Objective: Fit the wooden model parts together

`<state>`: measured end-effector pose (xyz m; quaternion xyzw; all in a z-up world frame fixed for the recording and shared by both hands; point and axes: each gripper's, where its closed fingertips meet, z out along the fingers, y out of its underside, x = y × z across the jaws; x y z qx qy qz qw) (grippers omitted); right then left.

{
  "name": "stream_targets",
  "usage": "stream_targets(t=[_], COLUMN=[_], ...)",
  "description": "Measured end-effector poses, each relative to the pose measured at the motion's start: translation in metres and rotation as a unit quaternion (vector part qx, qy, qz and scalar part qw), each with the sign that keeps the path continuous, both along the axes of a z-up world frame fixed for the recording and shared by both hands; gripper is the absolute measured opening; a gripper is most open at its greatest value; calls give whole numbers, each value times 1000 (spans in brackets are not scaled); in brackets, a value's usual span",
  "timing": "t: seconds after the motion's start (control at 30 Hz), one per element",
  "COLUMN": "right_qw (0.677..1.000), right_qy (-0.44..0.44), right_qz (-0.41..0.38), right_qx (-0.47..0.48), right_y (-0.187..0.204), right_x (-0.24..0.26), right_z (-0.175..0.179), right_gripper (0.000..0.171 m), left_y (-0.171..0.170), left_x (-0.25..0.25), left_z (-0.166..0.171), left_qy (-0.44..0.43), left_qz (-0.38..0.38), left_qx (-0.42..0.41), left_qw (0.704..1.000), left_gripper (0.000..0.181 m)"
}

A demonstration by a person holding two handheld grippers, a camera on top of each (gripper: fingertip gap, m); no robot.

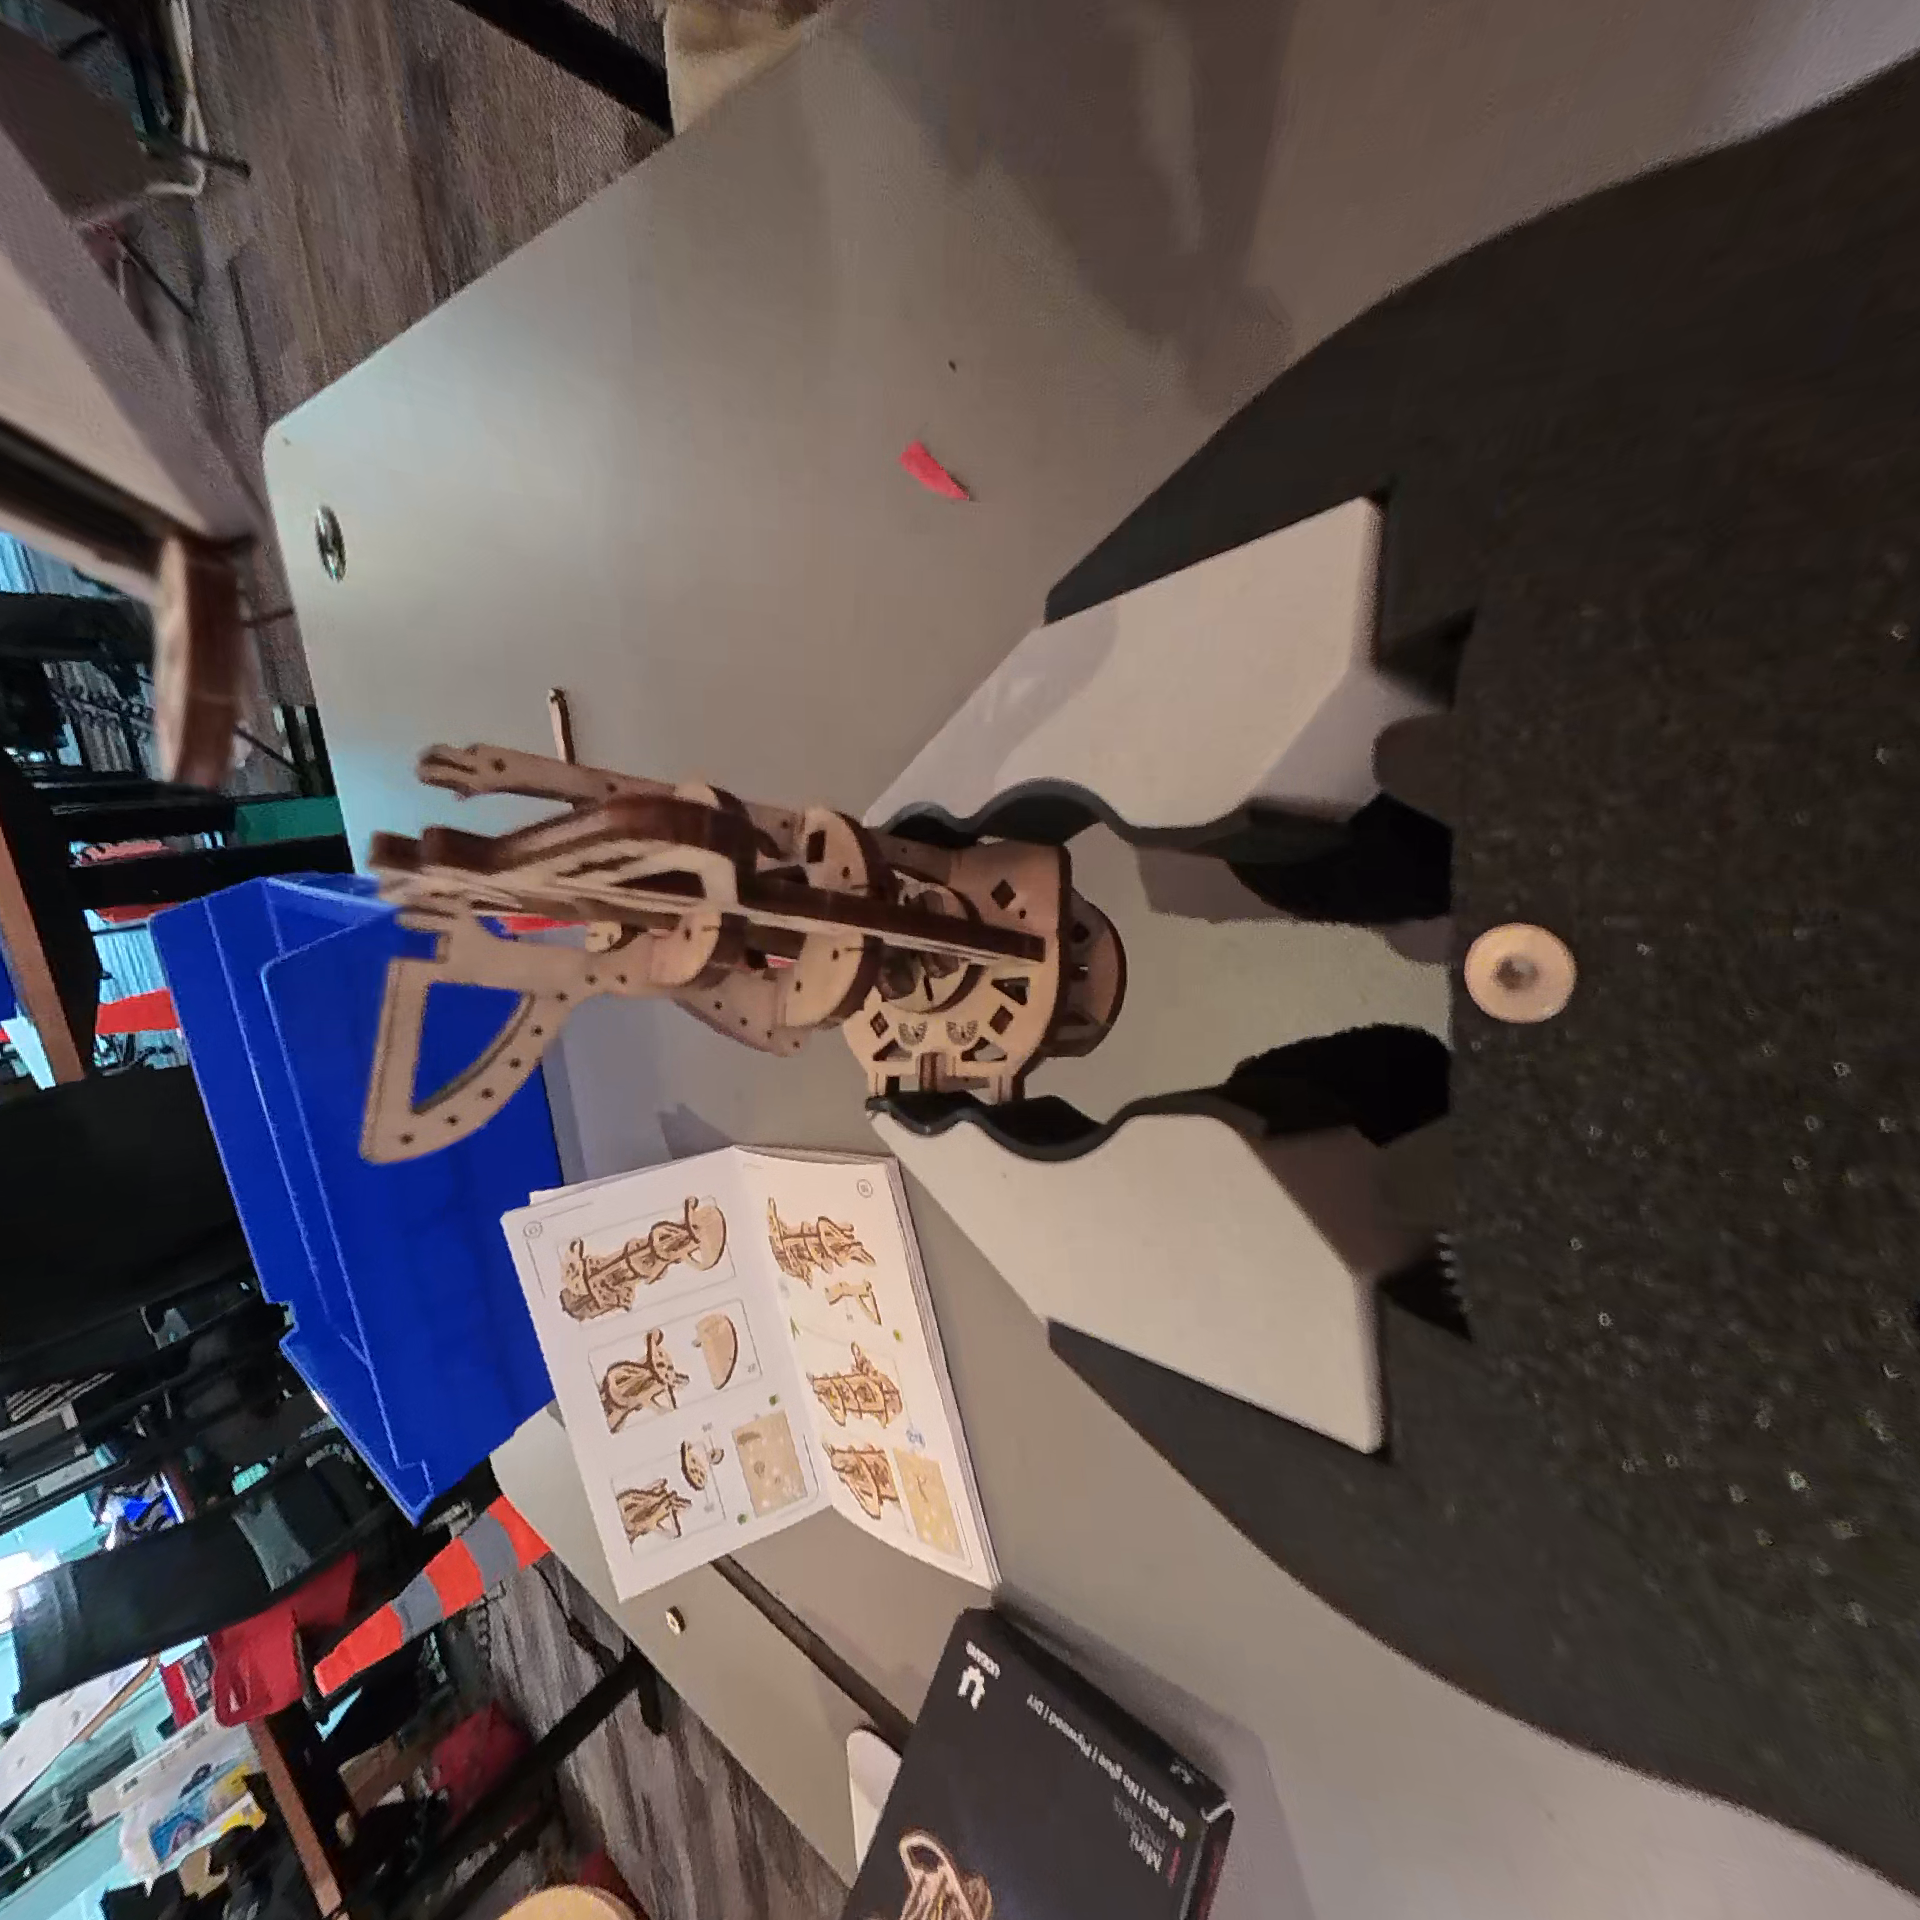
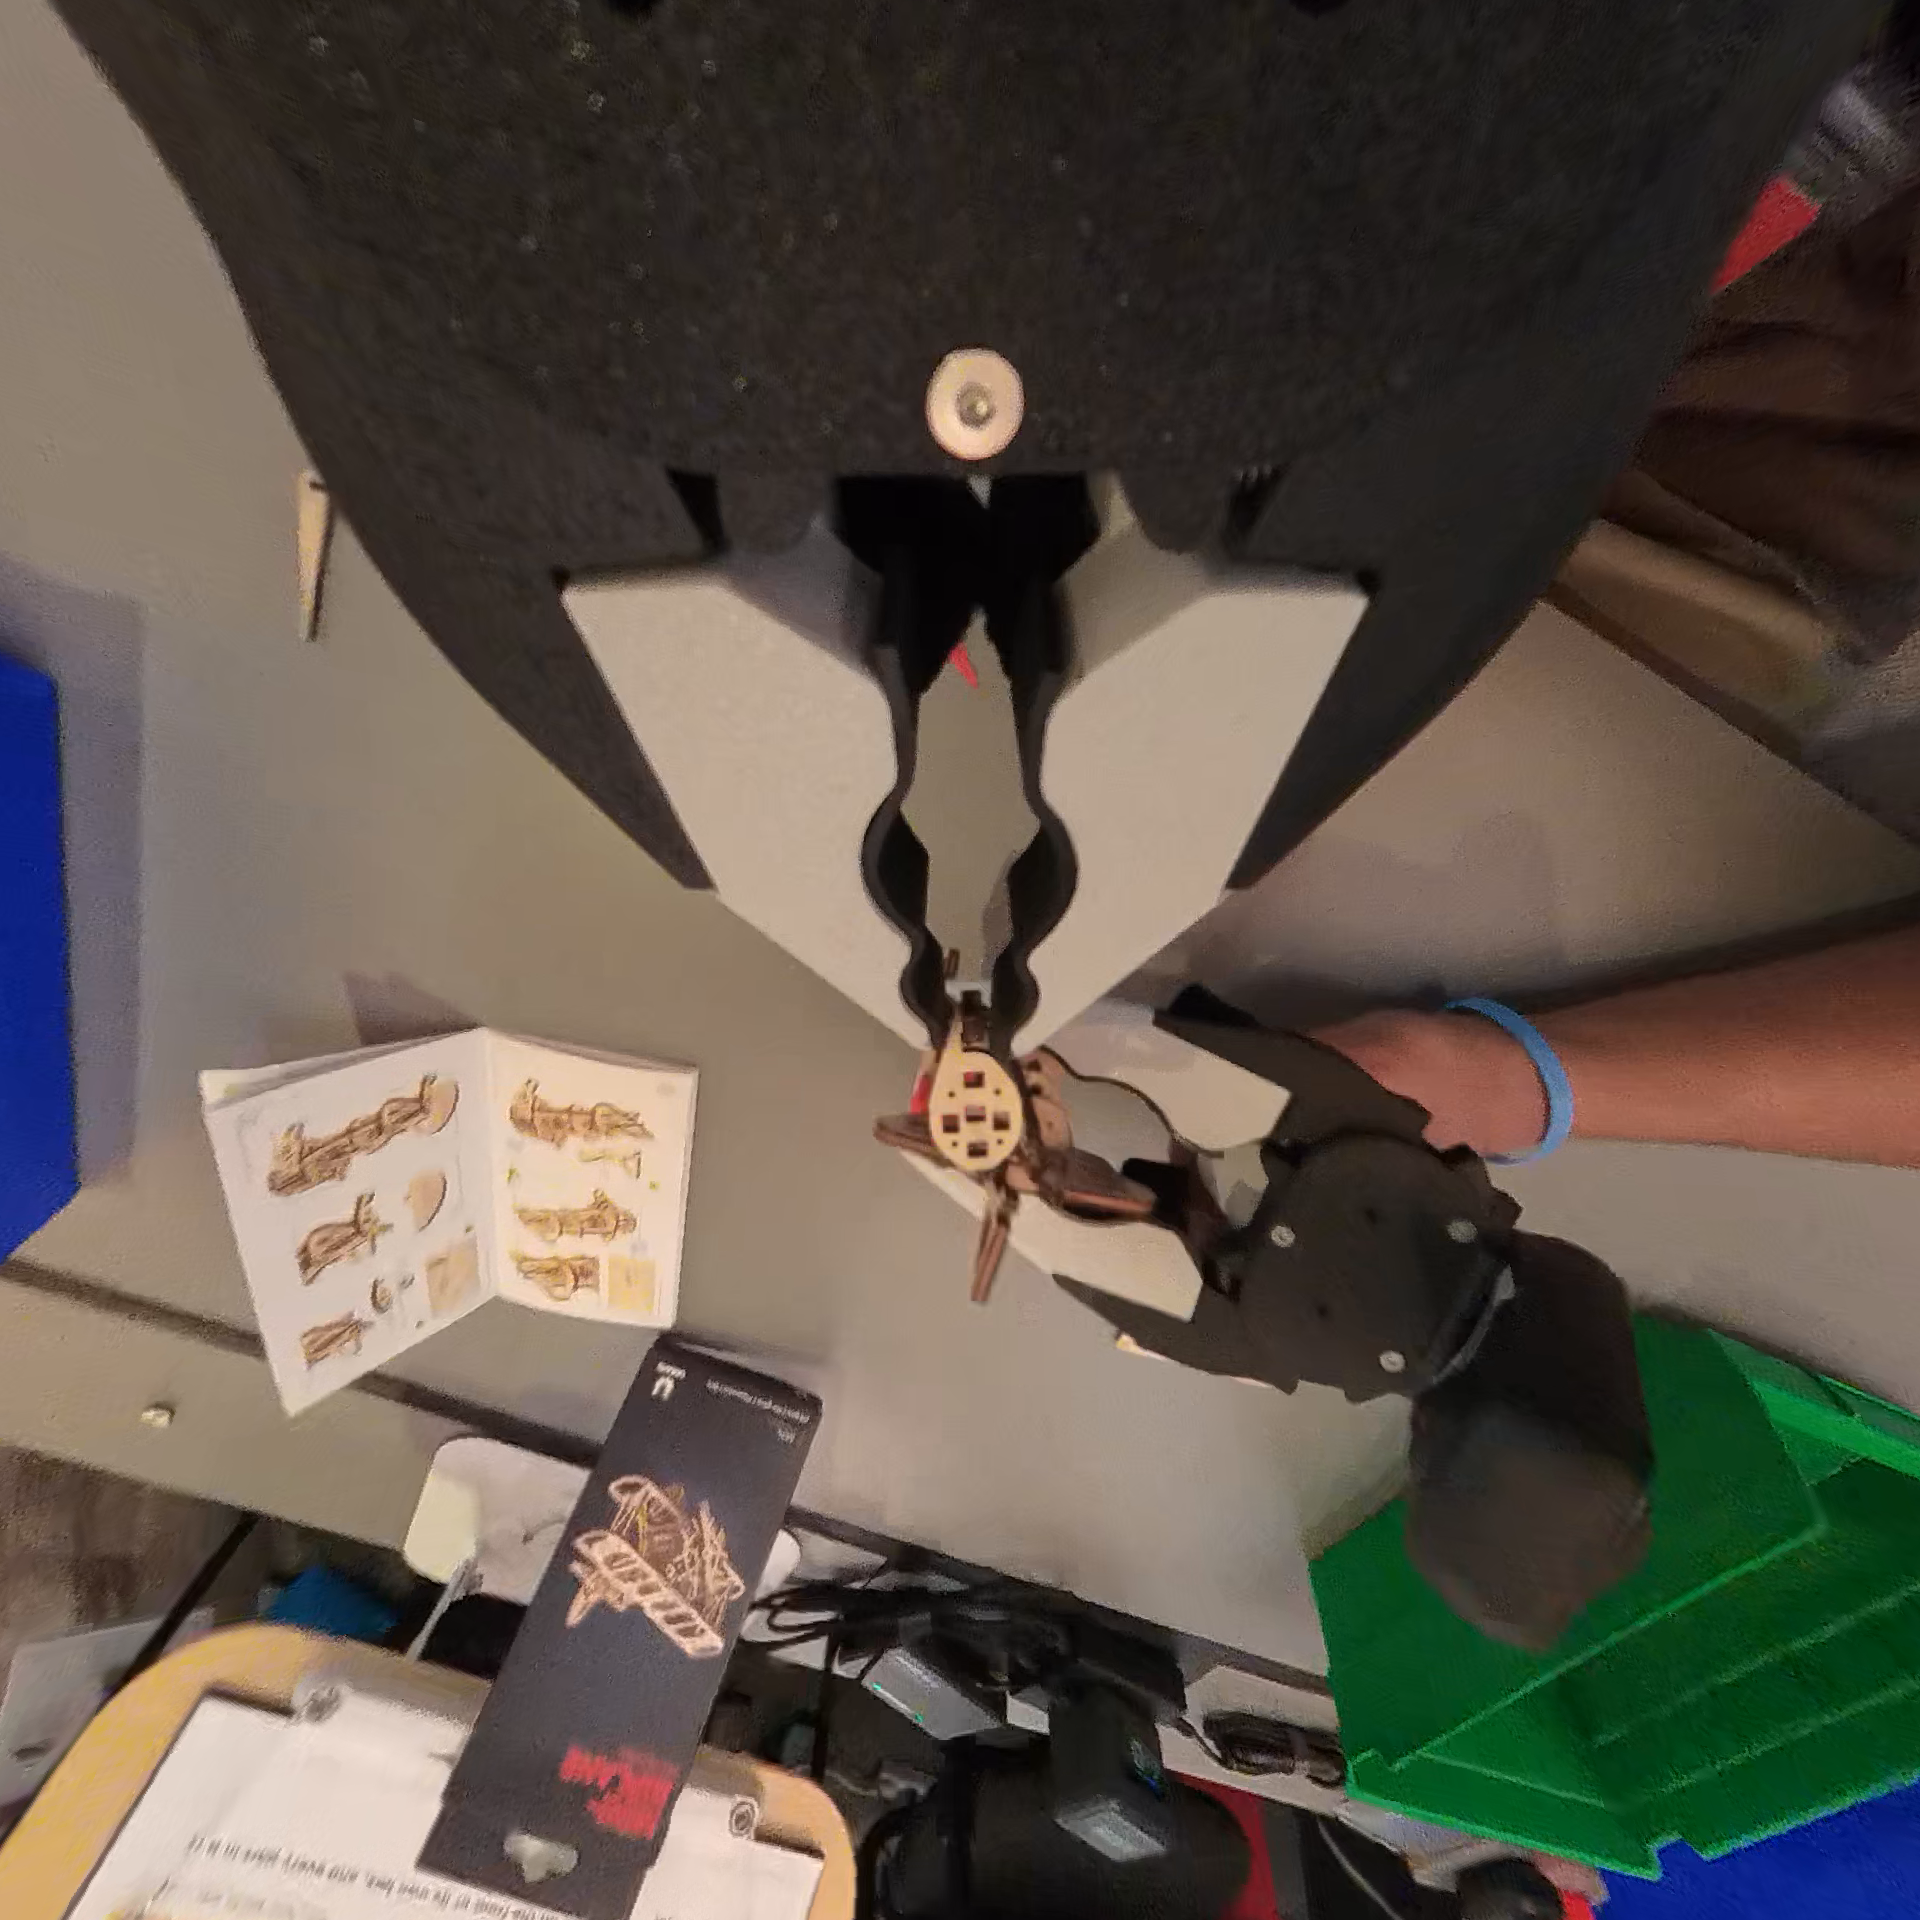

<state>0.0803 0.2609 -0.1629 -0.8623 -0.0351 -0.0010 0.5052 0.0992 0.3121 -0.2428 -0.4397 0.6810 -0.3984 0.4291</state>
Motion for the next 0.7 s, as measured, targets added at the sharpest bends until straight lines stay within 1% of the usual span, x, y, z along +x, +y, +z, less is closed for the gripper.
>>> stream_targets(t=[0.07,0.33,0.7], right_qw=[1000,1000,998], right_qy=[-15,13,45], right_qz=[-5,-23,-50], right_qx=[-3,-11,-20], right_y=[6,17,20], right_x=[-3,-7,-2], right_z=[1,-12,-16], right_gripper=[7,7,7], left_y=[3,6,10], left_x=[1,2,5], left_z=[-2,-4,-8], left_qy=[4,10,22], left_qz=[12,34,78], left_qx=[8,34,49], left_qw=[1000,999,996], left_gripper=[44,44,43])
